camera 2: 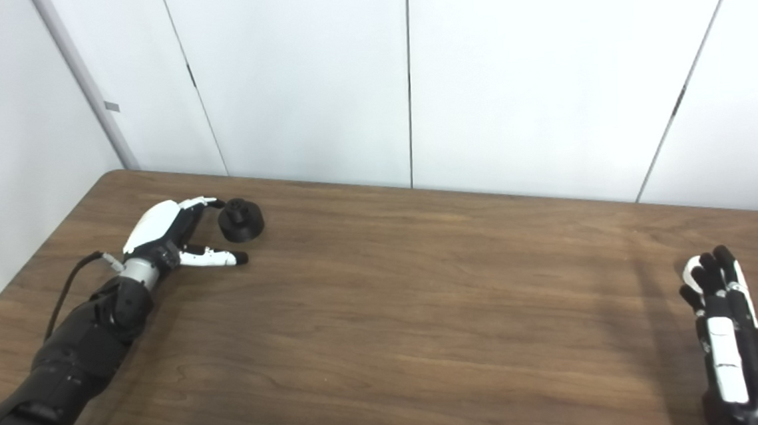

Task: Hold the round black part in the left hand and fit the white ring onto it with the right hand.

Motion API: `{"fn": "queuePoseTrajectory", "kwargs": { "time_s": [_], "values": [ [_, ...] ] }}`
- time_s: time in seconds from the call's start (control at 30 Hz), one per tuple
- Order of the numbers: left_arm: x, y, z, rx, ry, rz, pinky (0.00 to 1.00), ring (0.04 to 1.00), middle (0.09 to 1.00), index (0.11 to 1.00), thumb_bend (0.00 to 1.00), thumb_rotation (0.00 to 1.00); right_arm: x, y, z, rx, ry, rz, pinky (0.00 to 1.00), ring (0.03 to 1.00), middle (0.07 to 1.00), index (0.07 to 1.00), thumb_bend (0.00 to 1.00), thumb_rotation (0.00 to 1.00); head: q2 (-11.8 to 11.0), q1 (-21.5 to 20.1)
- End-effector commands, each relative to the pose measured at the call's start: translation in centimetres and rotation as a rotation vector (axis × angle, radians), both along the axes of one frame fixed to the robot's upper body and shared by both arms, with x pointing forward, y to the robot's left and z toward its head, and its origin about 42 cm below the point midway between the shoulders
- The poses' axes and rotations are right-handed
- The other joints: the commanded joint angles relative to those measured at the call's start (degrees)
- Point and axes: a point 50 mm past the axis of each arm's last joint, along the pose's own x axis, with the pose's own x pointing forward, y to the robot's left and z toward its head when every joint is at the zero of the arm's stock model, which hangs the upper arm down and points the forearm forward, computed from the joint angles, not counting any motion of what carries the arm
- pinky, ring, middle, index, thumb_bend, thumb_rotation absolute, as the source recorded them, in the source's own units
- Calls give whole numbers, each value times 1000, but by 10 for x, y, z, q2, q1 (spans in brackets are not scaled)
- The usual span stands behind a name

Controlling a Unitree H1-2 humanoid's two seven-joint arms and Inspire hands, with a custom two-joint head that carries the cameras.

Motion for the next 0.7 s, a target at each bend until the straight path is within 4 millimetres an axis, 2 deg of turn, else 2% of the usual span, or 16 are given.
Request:
{"fn": "queuePoseTrajectory", "kwargs": {
  "time_s": [0.0, 0.17, 0.37, 0.67],
  "values": [
    [13, -1, 16, 14, -27, -12, 942, 950, 919, 828, 997, 395, -26, -2, -30, 26, 95, -21, 897, 948, 956, 954, 347, 828, 2, 1],
    [19, -8, 14, 19, -17, -24, 934, 942, 908, 807, 999, 365, -29, -2, -27, 36, 101, -24, 909, 951, 958, 954, 351, 816, 4, 3],
    [27, -13, 18, 26, 9, -34, 953, 938, 900, 796, 985, 349, -34, -2, -22, 44, 95, -20, 968, 973, 971, 968, 315, 870, 10, 5],
    [34, -12, 24, 35, 22, -43, 955, 930, 891, 778, 964, 354, -37, 0, -19, 57, 91, -26, 940, 958, 962, 958, 277, 824, 16, 3]
  ]
}}
